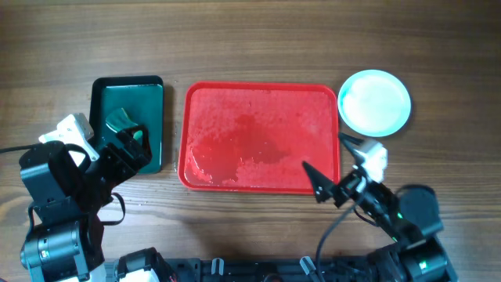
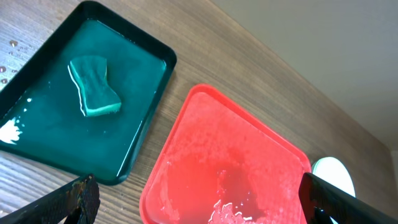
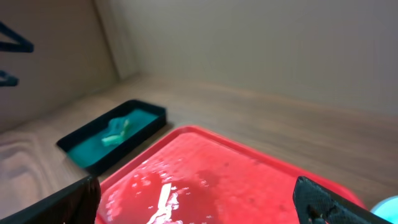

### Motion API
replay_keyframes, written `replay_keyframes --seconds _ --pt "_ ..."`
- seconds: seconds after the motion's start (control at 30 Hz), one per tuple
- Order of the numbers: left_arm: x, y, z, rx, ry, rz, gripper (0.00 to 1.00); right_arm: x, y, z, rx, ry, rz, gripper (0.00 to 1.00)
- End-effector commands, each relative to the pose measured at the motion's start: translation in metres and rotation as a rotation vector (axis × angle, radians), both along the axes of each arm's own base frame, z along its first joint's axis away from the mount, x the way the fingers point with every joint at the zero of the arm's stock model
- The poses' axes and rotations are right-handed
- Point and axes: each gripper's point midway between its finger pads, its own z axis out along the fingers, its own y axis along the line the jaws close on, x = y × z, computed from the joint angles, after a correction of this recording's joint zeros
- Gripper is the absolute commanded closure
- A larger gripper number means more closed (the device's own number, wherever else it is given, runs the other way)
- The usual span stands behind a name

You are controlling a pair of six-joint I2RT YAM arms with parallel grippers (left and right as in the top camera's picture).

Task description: Clean dirty plates on tray and stack at the side

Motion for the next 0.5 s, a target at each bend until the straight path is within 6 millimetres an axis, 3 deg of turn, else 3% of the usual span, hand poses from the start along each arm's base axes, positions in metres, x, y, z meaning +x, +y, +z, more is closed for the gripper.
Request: replay_keyframes --seconds 0.0,0.2,0.47 --pt "0.000 -0.002 0.001 0.006 -0.008 -0.021 0.00 -0.007 -0.018 0.001 0.010 -0.099 -0.041 0.00" --pt "0.000 -0.002 0.001 0.006 -0.008 -0.021 0.00 0.005 -0.062 -0.010 0.092 -0.136 -0.301 0.00" --pt "0.000 -0.002 0.001 0.006 -0.008 -0.021 0.00 0.022 -0.088 -0.036 0.168 -0.123 -0.465 0.00"
